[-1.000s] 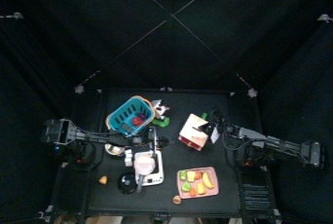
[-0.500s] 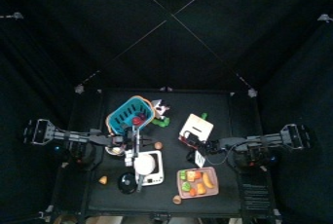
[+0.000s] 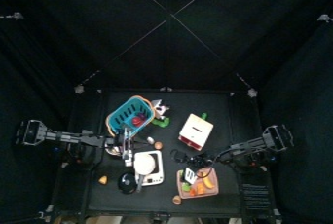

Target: Grab eggshell

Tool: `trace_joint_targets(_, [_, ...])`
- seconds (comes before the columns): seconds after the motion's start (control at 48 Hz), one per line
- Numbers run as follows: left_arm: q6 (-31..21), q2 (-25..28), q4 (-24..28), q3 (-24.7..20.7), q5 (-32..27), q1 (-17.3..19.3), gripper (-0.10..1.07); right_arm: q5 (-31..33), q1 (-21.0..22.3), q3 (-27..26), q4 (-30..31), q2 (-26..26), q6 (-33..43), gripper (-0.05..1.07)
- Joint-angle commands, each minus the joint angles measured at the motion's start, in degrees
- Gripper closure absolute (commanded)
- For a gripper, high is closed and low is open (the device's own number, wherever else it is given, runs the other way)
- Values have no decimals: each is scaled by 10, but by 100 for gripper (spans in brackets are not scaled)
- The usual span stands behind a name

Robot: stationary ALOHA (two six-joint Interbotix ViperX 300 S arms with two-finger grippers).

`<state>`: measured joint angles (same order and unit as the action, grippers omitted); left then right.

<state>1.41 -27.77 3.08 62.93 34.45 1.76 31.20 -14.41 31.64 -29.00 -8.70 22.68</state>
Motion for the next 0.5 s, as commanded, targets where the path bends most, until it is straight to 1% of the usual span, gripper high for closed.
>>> trace_joint_targets(0.0, [-2,-3,-1,-7,9,-3,41,24,-20,-40,-17,21,-2,50])
trace_joint_targets(0.125, [-2,-3,-2,4,9,-10,40,69,-51,-90,-18,76,-2,50])
trace_joint_targets(0.271, [-1,-3,-6,20,25,-14,40,117,-67,-144,-3,126,-1,47])
trace_joint_targets(0.396, [-1,-2,-5,27,54,-14,40,137,-78,-193,42,166,8,38])
trace_joint_targets(0.479, [0,-3,-5,33,68,-15,40,167,-83,-217,85,185,54,31])
